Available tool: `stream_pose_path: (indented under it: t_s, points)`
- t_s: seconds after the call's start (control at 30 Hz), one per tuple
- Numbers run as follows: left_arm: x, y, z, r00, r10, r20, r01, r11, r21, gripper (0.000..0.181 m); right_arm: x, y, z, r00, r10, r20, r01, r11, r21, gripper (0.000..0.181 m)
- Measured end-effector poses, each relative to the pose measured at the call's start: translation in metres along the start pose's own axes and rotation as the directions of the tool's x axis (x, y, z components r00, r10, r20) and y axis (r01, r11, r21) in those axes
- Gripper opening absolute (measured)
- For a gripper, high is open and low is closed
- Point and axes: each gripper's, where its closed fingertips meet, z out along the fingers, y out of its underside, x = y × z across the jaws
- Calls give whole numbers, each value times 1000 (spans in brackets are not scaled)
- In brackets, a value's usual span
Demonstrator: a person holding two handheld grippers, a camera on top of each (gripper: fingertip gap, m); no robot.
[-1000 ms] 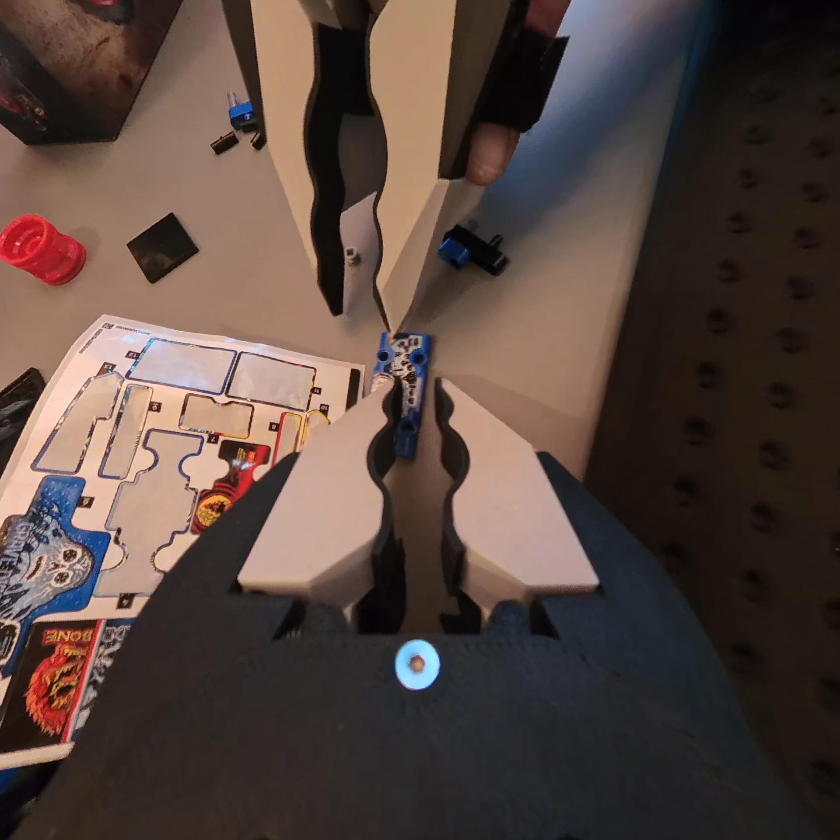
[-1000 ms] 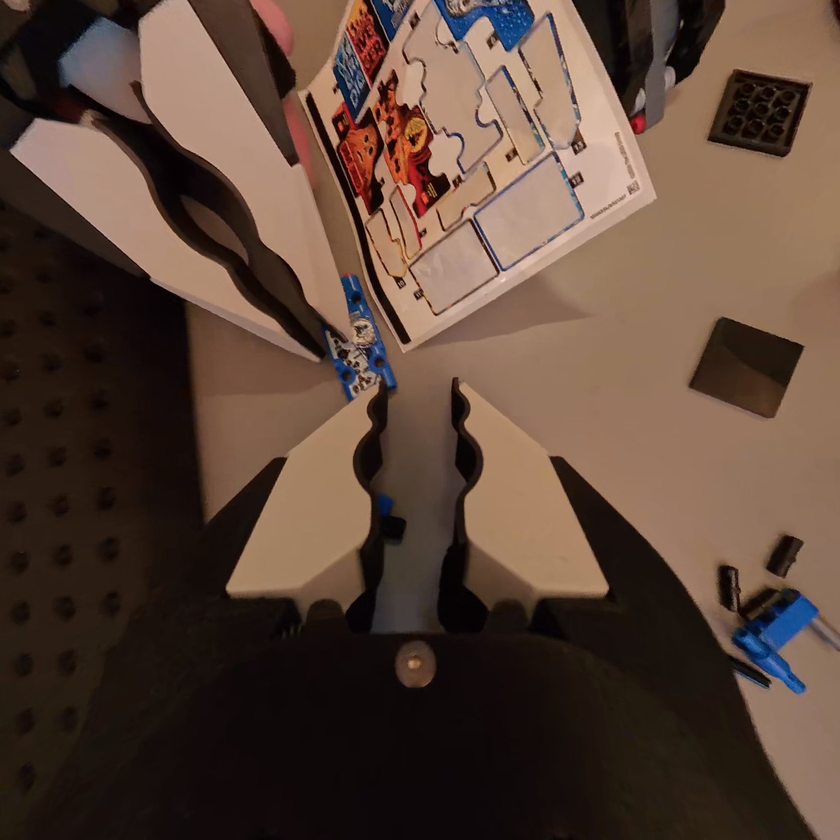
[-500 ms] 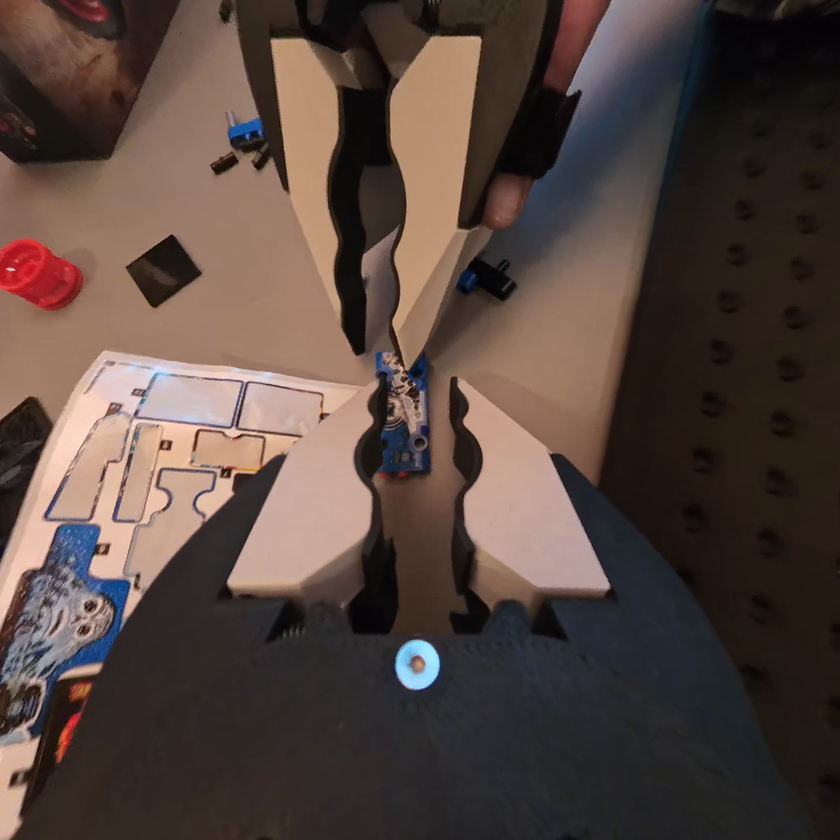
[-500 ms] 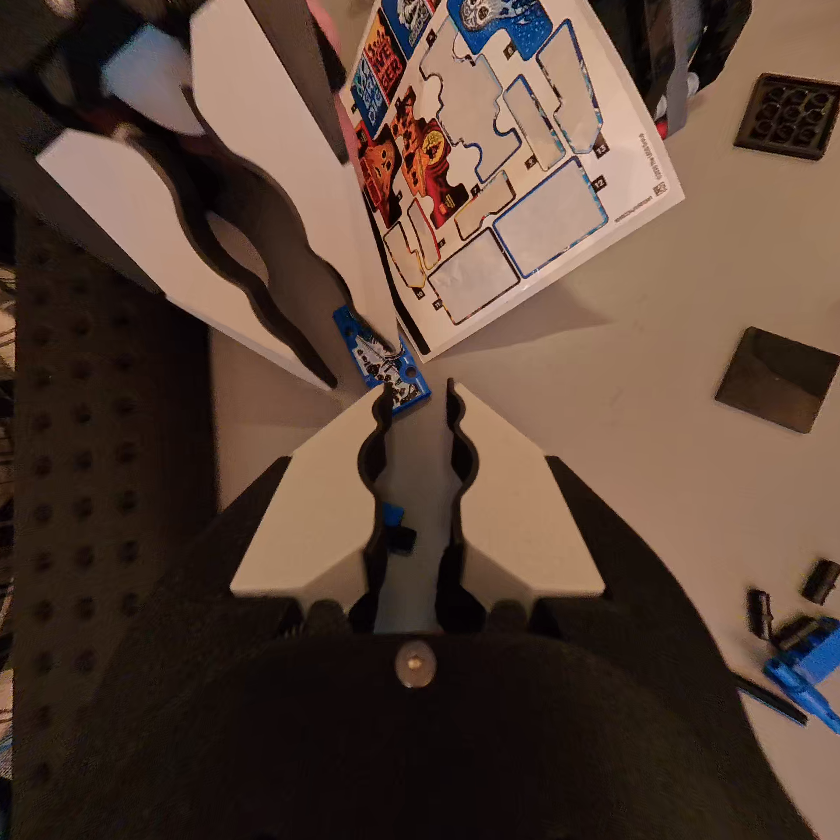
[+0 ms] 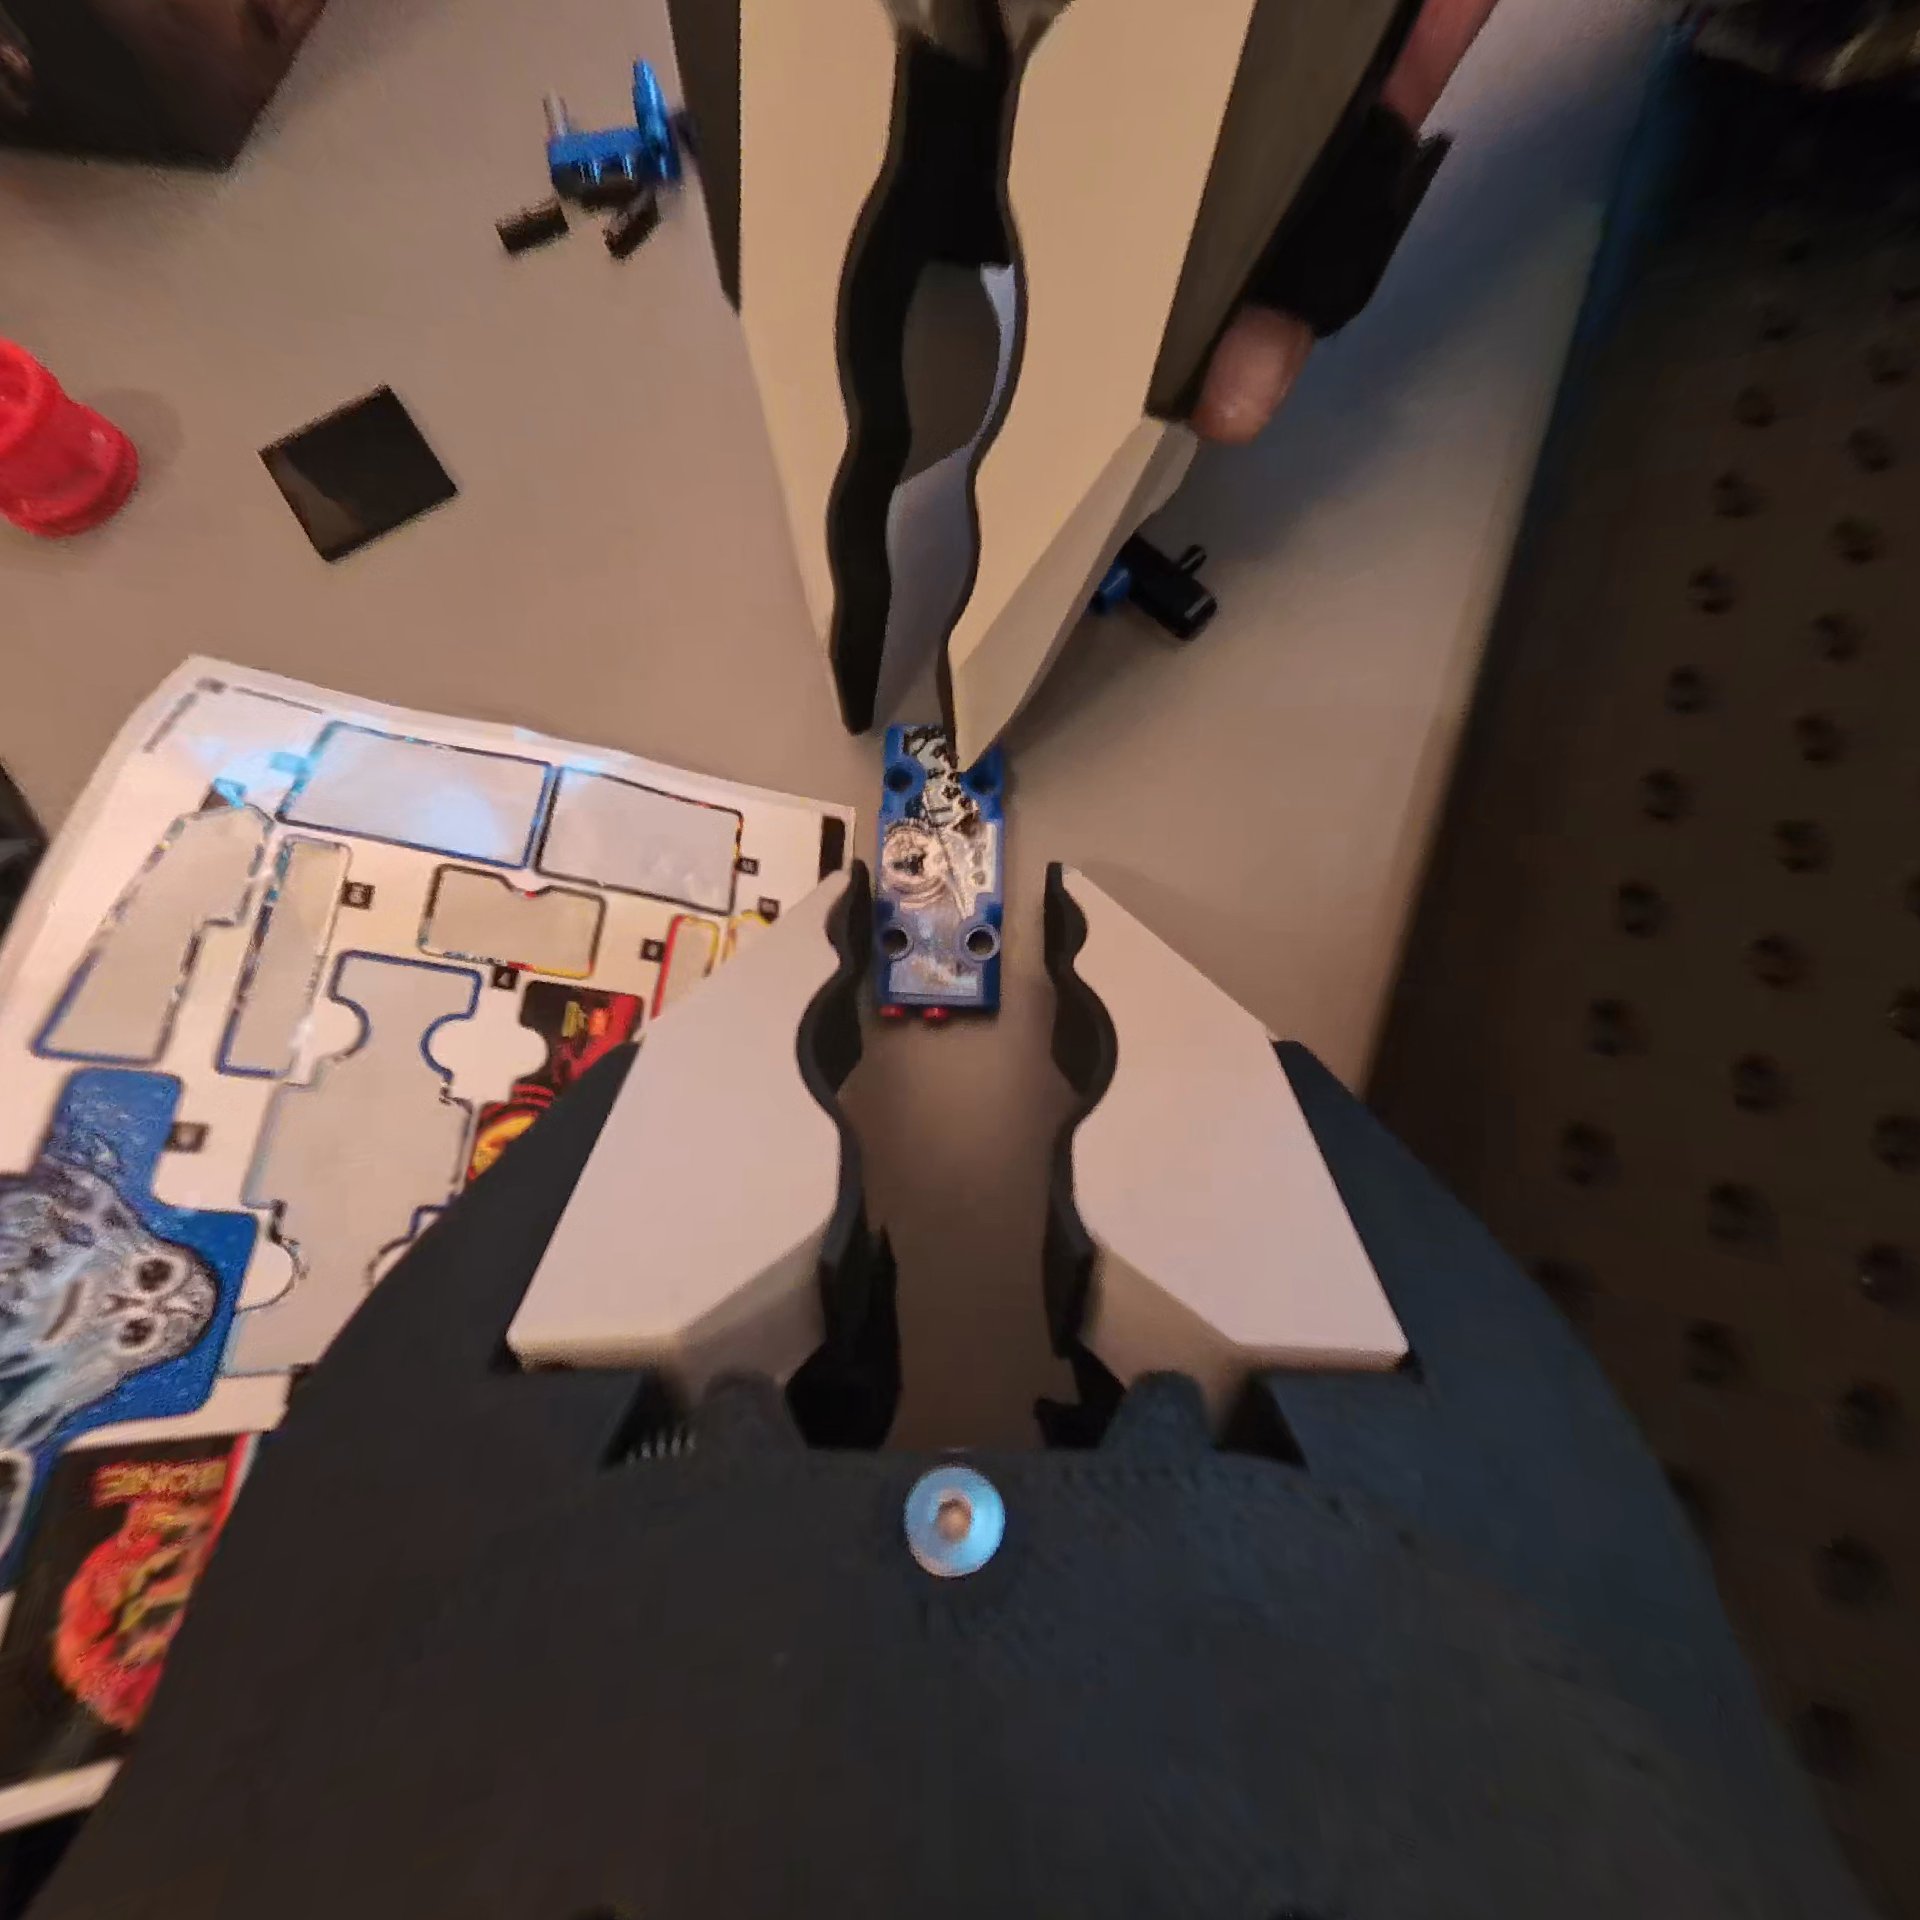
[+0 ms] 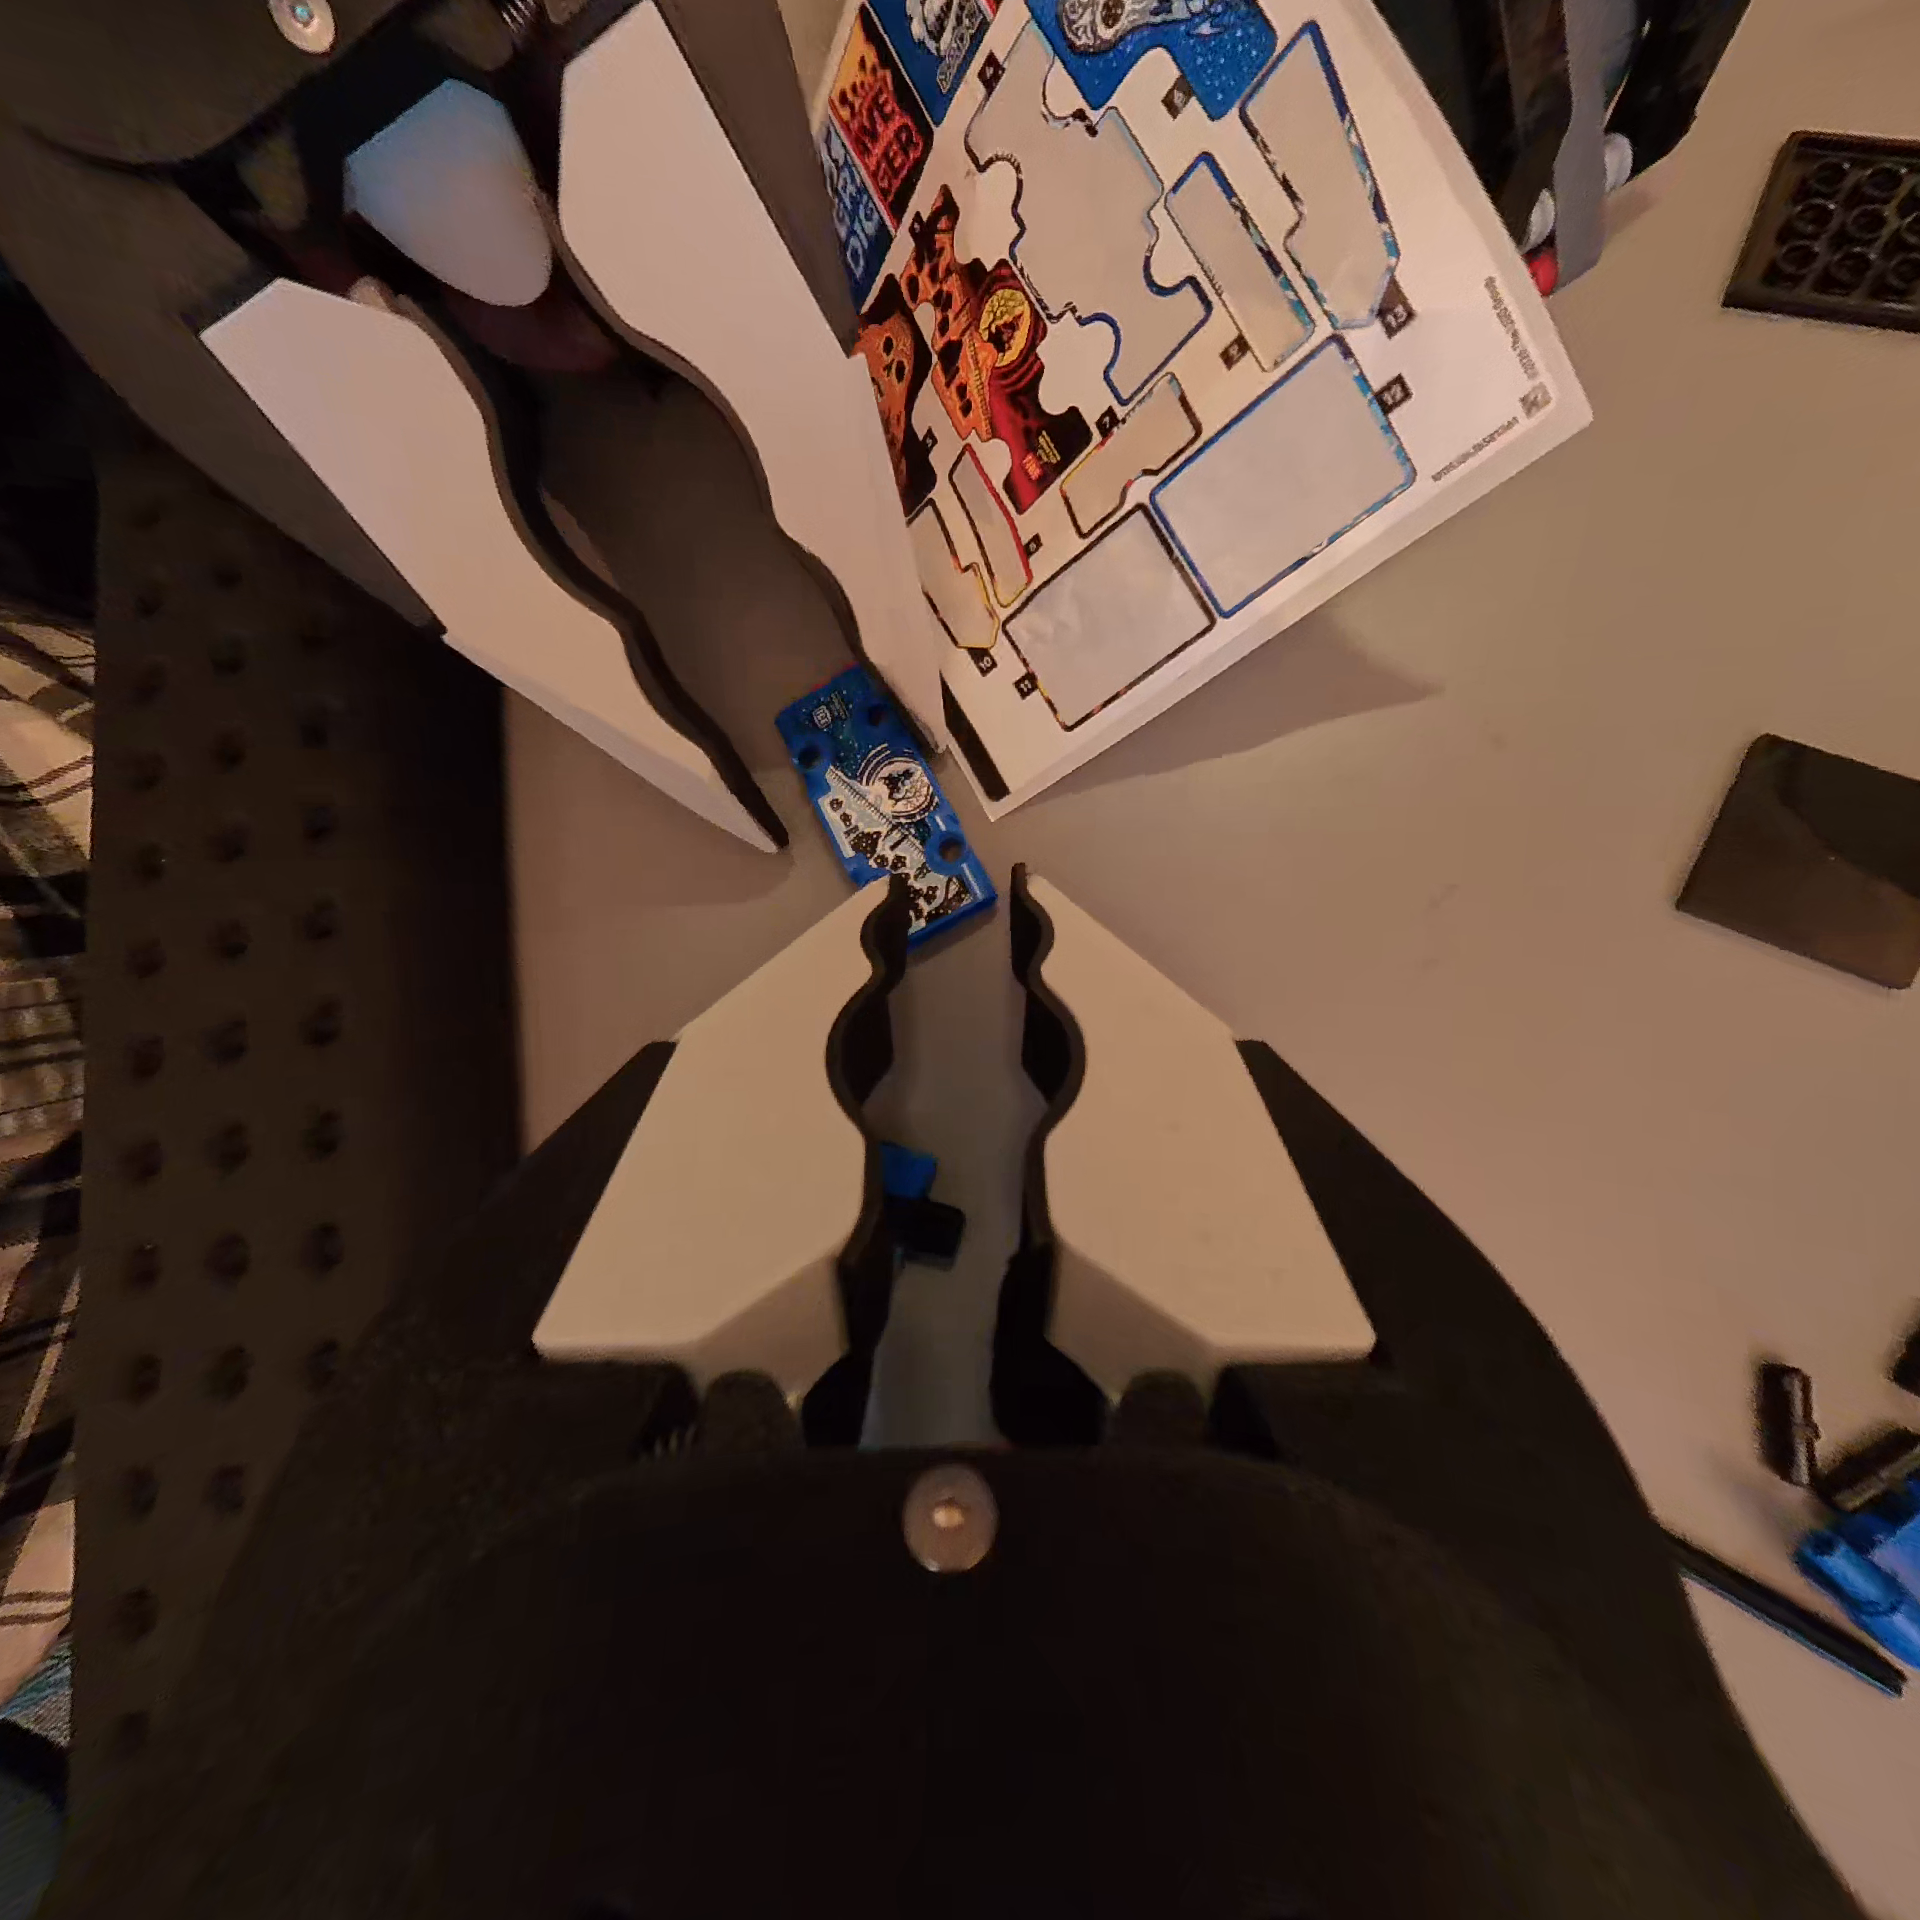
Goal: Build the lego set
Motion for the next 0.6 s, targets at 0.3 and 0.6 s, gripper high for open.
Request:
stream_pose_path:
  t_s: [0.3,0.6]
  points:
    - [5,4,4,999,34,-2,-34,999,-16,24,4,-12,8,999,-22,-49,24,999,32,22]
    - [5,4,3,999,38,6,-38,999,3,23,3,-11,-1,996,-69,-48,71,997,43,24]
